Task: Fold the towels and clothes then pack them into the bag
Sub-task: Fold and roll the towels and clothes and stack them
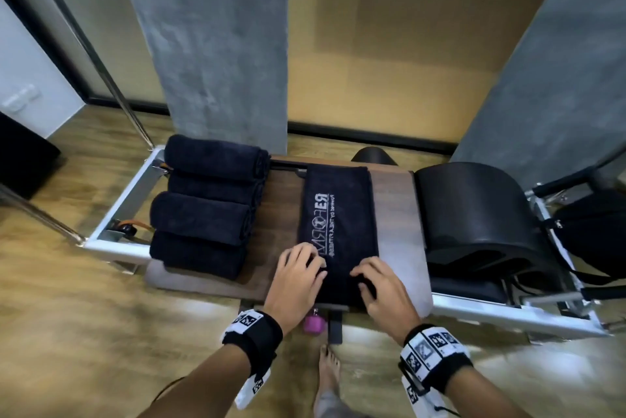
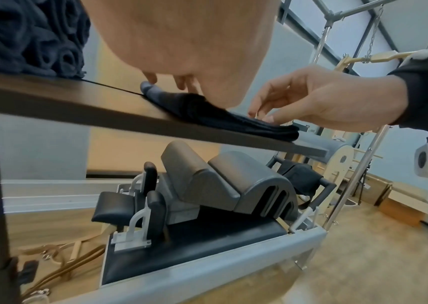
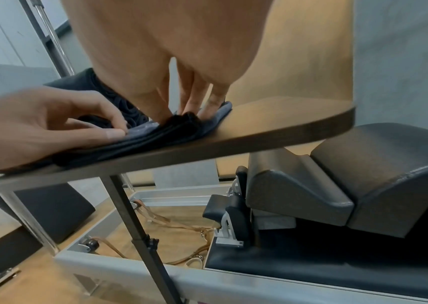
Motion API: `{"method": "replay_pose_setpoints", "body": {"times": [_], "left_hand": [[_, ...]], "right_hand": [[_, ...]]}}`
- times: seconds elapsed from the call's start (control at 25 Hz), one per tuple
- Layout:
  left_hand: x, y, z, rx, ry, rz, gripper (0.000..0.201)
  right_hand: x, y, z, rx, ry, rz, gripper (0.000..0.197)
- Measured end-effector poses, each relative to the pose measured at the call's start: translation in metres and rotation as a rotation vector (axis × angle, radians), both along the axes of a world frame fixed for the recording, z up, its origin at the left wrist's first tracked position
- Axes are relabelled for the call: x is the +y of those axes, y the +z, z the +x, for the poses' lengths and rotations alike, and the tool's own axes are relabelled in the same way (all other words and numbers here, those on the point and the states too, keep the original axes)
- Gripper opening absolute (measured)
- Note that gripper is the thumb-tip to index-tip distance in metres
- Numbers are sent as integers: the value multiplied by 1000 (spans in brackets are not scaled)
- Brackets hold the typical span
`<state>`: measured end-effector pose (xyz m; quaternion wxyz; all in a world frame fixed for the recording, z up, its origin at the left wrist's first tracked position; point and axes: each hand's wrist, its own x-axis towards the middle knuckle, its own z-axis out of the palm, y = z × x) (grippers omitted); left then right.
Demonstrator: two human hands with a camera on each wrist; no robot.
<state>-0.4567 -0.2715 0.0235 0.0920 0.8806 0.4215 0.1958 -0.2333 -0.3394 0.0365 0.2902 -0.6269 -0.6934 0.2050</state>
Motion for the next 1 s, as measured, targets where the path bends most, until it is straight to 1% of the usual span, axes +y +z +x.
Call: {"method": "replay_pose_setpoints", "body": {"times": [0.08,0.2,0.24,0.36,0.48,0.56,0.64,0.72,0.8,0.88,0.96,1.0], "left_hand": [[-12,-7,-15,-38,-1,-15,18],[-24,-15,-33,-23,-42,-74,31],[-25,-17,-39,-38,-58,-97,32],[-21,-12,-45,-124,-67,-171,24],[-17,-2,-46,-89,-71,-163,14],[-14,4,-47,-58,-93,-151,11],[-12,9,-47,-33,-104,-131,7],[-8,11,-43,-11,-66,-148,10],[-3,12,-34,-9,8,-248,16],[5,13,-25,-10,78,-349,21],[11,14,-21,-5,112,-421,23],[14,14,-21,-20,122,-448,22]], "right_hand": [[-8,-5,-3,-73,-45,43,22],[-19,-11,-5,-177,-67,87,8],[-23,-13,-5,-200,-59,91,11],[-30,-18,1,-269,-37,67,36],[-32,-17,3,-317,-67,44,42],[-33,-15,4,-354,-71,42,43],[-35,-15,4,-414,-53,42,50],[-33,-14,1,-456,-37,44,58],[-29,-11,-2,-461,-37,57,58],[-24,-7,-7,-489,-33,86,51],[-18,-3,-14,-569,-15,98,45],[-15,0,-18,-614,-5,89,46]]}}
